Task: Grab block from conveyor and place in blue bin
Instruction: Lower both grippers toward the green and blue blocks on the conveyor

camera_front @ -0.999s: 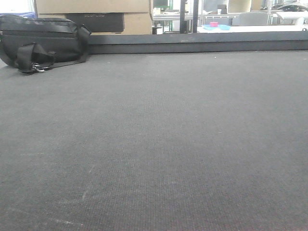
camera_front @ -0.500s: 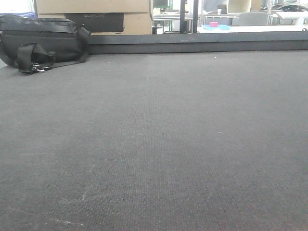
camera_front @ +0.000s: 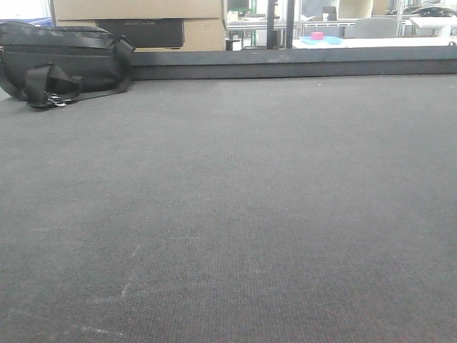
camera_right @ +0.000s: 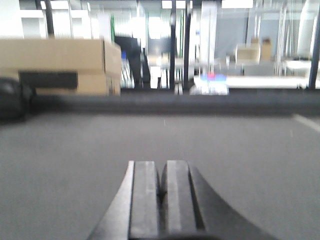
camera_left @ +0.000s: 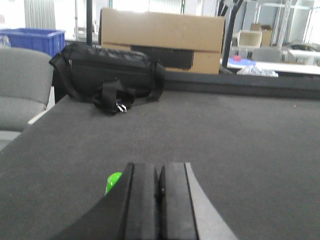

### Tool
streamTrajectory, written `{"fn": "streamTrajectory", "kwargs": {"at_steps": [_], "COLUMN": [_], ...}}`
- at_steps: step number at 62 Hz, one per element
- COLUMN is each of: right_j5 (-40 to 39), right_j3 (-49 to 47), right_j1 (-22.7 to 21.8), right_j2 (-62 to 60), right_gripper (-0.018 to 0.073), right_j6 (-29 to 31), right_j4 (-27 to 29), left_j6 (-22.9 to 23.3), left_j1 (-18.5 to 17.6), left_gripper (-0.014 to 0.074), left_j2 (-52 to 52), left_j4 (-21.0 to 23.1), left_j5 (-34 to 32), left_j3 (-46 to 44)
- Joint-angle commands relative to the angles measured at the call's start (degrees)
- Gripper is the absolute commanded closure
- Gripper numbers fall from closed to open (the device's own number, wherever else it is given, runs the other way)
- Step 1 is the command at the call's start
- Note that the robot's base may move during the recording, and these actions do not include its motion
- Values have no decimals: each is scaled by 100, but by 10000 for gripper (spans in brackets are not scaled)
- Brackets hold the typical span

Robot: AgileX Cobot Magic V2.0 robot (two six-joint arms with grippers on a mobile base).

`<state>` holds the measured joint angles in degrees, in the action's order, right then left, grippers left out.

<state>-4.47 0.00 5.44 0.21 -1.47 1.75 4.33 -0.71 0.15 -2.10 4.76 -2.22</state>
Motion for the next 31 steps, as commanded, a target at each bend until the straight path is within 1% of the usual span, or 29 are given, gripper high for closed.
{"fn": "streamTrajectory", "kwargs": {"at_steps": [1,5,6,10,14,18,22,27,31], "right_j5": [-397,0,201,906,1668,2228,2610,3283,3734], "right_j3": [-49,-472,-620,-1043,-1552,-2003,-2370,-2822,-3173], "right_j1": [-23,-23,-23,-23,-23,-23,-23,-23,-23], "right_j2": [-21,-21,-21,-21,-3,212,506,996,1548], "right_gripper": [721,721,721,721,721,721,721,721,721], "right_j6": [-5,-5,-5,-5,-5,-5,-5,-5,-5], "right_j4": [300,732,757,747,721,706,706,706,706], "left_j6": [-8,-8,-8,-8,-8,-8,-8,-18,-18], "left_j1": [-1,-1,-1,-1,-1,-1,-1,-1,-1], "left_gripper": [708,708,708,708,708,708,708,708,708], "left_j2": [-15,-15,-15,24,256,585,964,1495,2028], "left_j4": [28,16,-6,-65,-73,-73,-73,-73,-73], "left_j5": [439,862,1007,1392,1834,2326,2599,2823,3036], "left_j3": [-474,-904,-1051,-1430,-1899,-2373,-2758,-3162,-3516]}}
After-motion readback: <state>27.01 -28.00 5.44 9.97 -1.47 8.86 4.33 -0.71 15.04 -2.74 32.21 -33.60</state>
